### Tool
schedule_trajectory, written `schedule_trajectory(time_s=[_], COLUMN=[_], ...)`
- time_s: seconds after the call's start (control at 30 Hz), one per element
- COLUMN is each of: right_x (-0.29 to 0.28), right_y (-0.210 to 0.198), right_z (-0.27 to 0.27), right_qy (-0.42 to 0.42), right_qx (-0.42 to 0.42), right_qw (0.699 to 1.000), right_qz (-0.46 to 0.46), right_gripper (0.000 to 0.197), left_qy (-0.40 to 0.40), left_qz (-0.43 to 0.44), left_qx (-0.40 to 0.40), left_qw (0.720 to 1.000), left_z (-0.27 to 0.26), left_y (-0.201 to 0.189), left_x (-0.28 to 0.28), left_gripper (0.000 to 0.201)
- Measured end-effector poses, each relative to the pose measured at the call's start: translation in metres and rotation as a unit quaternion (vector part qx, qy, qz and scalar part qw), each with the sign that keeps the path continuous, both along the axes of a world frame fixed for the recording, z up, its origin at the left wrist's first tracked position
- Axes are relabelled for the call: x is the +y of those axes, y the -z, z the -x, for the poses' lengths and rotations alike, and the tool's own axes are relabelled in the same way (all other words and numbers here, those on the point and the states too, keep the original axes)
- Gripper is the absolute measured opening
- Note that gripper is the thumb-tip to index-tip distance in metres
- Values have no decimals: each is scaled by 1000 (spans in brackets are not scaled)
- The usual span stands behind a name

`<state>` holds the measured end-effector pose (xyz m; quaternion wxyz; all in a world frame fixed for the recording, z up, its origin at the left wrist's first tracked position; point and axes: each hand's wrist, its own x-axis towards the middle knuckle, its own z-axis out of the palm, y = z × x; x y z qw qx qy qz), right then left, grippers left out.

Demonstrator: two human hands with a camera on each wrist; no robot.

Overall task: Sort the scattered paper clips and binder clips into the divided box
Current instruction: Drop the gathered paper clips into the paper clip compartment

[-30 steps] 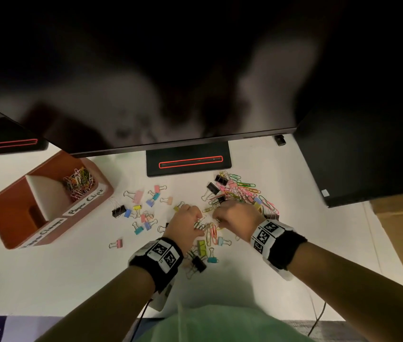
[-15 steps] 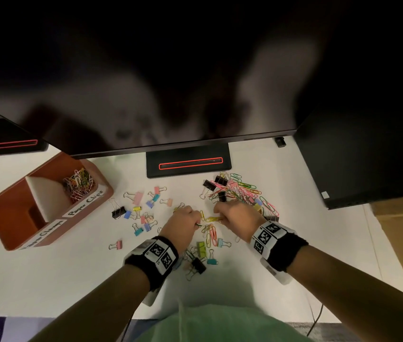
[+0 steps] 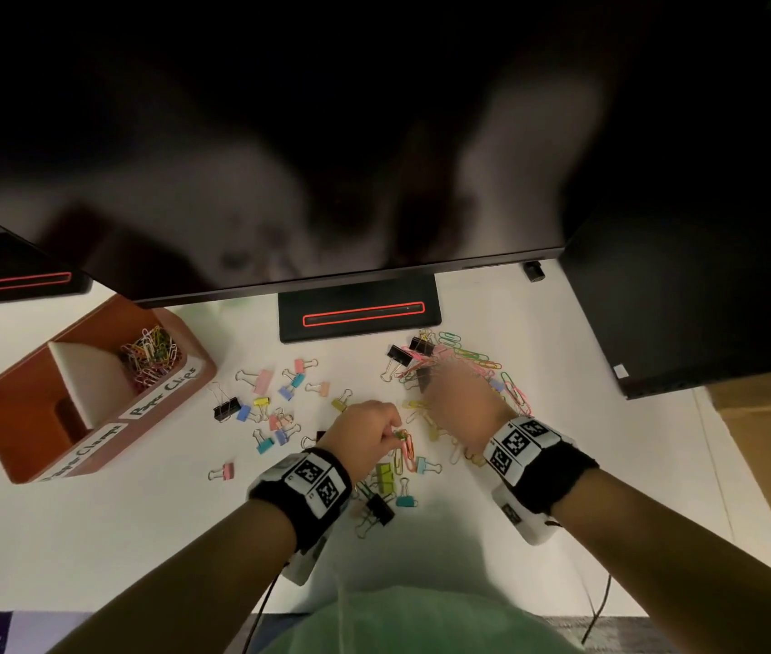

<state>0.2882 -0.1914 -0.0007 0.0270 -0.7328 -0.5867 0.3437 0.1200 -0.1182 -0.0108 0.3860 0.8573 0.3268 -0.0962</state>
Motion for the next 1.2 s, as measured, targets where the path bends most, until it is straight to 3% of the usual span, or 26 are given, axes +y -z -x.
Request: schedule_trajectory(time_s=[0.3, 0.47, 0.67, 0.8, 0.97, 1.1, 1.2], right_x=[-16, -19, -5, 29, 105, 176, 217], right_y=[-3, -6, -23, -43, -66, -80, -79], right_z=[-3, 0, 8, 30, 93, 163, 207], right_qy=[33, 50, 62, 45, 4, -5, -5], right_qx=[28, 35, 33, 23, 72, 101, 107], right_qw=[999, 997, 995, 993, 984, 976, 981], right_qz=[-32, -40, -73, -110, -163, -190, -162], right_gripper=[20, 18, 20, 19, 15, 14, 21], left_qy=[4, 10, -95, -190, -324, -385, -395], left_qz=[-38, -17, 63, 51, -37, -50, -35], left_qx=[44, 34, -37, -95, -123, -126, -103], left_qw=[998, 999, 993, 976, 937, 913, 912], left_z=[-5, -1, 18, 54, 133, 184, 200], left_y=[6, 6, -19, -57, -92, -93, -83], left_x=[1, 8, 32, 77, 143, 180, 198], left_gripper=[13, 12, 7, 8, 13, 14, 13])
